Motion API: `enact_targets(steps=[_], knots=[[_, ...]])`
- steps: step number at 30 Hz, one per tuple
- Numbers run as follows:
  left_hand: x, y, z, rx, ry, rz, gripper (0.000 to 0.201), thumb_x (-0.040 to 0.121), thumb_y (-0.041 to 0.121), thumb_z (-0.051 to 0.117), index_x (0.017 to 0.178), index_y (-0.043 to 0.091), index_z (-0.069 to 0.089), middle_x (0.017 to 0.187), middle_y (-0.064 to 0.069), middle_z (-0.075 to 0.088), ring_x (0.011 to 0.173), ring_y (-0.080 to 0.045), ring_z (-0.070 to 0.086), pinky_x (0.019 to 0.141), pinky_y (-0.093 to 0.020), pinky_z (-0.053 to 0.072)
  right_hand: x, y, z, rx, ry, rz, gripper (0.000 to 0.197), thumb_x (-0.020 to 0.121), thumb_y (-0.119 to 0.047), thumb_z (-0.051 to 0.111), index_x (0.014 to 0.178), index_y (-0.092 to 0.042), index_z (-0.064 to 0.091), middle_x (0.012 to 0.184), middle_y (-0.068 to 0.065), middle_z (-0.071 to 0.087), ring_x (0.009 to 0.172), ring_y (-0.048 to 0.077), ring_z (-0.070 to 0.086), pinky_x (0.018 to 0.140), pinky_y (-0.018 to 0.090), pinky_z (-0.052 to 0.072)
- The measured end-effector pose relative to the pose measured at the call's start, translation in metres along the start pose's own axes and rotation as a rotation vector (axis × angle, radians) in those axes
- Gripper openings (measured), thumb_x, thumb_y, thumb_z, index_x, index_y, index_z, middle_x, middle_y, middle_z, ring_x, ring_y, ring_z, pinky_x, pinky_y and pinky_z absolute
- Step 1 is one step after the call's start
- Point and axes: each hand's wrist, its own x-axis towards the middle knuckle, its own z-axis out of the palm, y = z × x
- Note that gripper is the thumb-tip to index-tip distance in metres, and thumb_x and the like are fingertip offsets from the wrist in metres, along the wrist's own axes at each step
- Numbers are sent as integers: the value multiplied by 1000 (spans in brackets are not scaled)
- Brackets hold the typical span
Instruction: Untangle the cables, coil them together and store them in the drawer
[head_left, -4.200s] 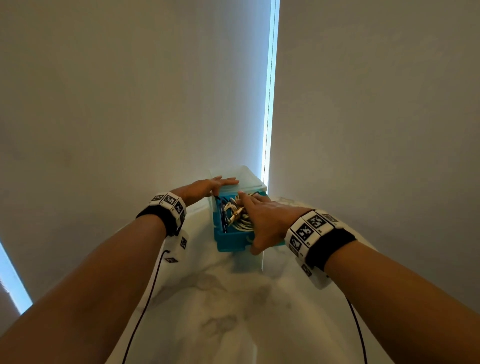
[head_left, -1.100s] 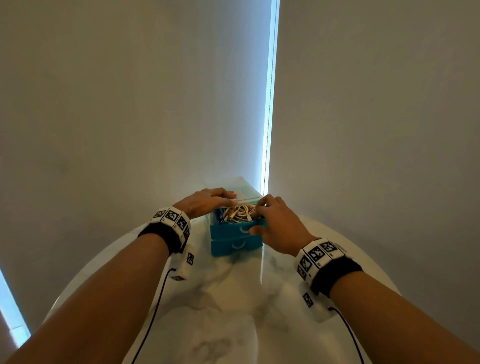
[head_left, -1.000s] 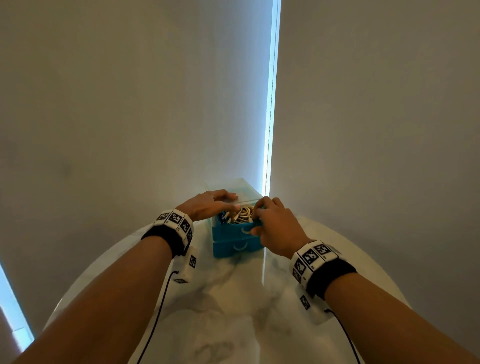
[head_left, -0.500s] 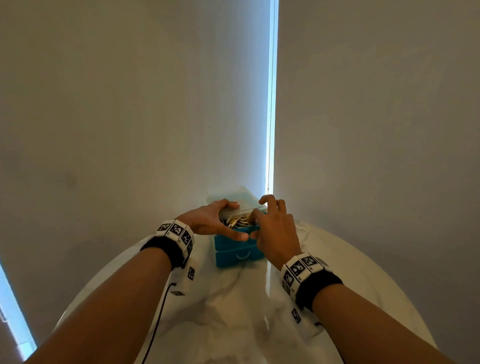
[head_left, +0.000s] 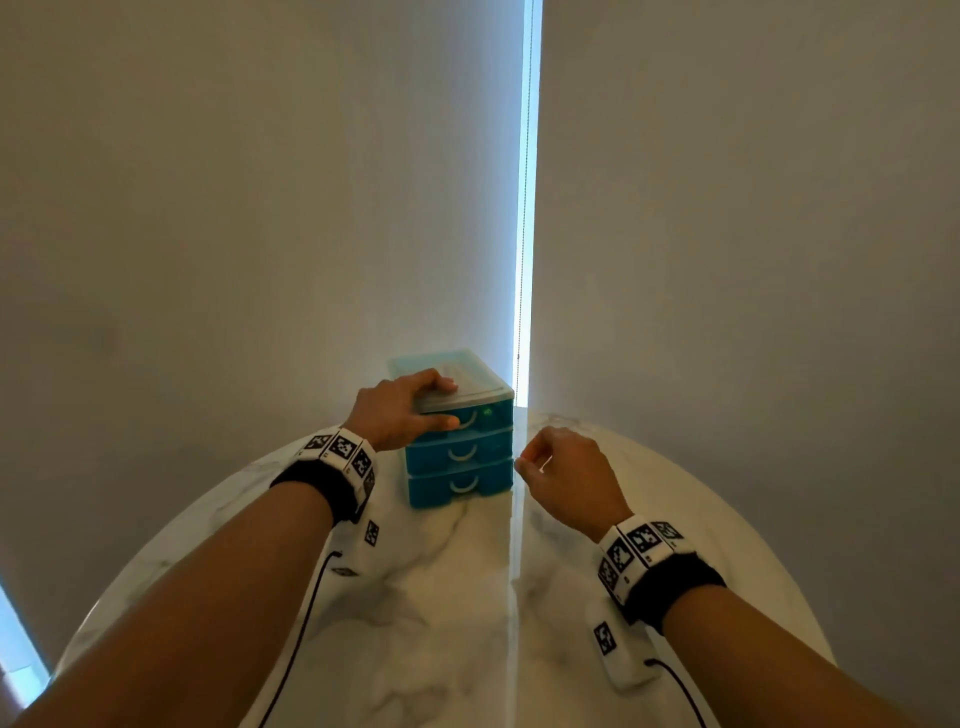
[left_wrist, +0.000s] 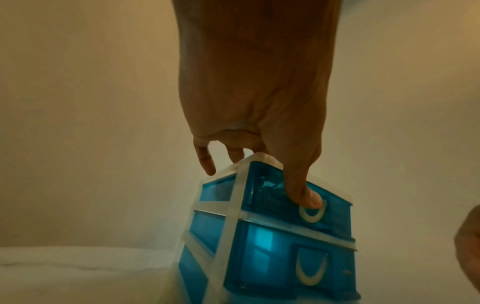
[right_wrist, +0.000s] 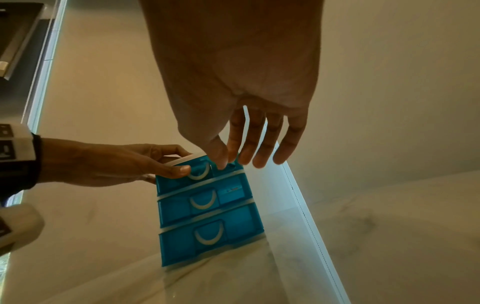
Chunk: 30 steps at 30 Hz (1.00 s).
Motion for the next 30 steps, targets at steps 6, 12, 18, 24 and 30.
enact_targets(steps=[6,12,18,24,30], knots=[[8,-6,-6,216,37,17,44,99,48,70,138,46,52,148,15,62,122,-24,65,107,-46,44,-20,-13,9,-3,-315,-39,12,98,-29,68,96,-21,77,93,-3,77,86,14,73,84,35,64],[17,-7,1,404,72,51,63,93,67,64,145,39,41,144,2,61,125,-22,62,110,-47,38,-34,-14,1,-56,-491,-80,15,97,-35,73,101,-22,80,101,-9,78,91,8,71,86,25,59],[12,-9,28,603,91,82,127,64,63,93,161,28,19,164,-2,38,147,-26,41,117,-51,36,-40,-32,-8,-16,-507,-93,15,99,-31,70,104,-20,80,102,-7,79,88,7,70,84,22,58],[12,-9,33,634,104,85,133,60,69,92,160,28,13,168,-5,25,150,-31,35,119,-56,35,-59,-62,-20,-24,-577,-130,25,99,-45,72,106,-22,79,104,-7,78,95,10,69,86,24,56],[-8,-22,43,543,160,51,142,67,86,70,162,32,-20,177,-15,-8,163,-44,1,125,-67,20,-105,-101,-43,88,-644,-96,28,98,-51,71,108,-26,78,107,-10,78,102,9,68,97,29,57]])
